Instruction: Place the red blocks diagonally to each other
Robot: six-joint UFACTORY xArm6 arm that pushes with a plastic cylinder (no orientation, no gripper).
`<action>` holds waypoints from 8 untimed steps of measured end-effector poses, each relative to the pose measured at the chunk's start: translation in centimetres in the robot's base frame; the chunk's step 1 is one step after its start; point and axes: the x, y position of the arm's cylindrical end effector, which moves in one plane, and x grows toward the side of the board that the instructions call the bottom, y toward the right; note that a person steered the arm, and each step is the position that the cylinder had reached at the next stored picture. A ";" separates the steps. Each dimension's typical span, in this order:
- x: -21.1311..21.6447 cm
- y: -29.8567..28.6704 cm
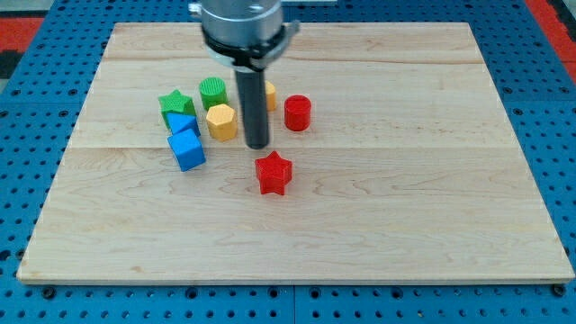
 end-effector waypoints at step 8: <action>4.4 -1.4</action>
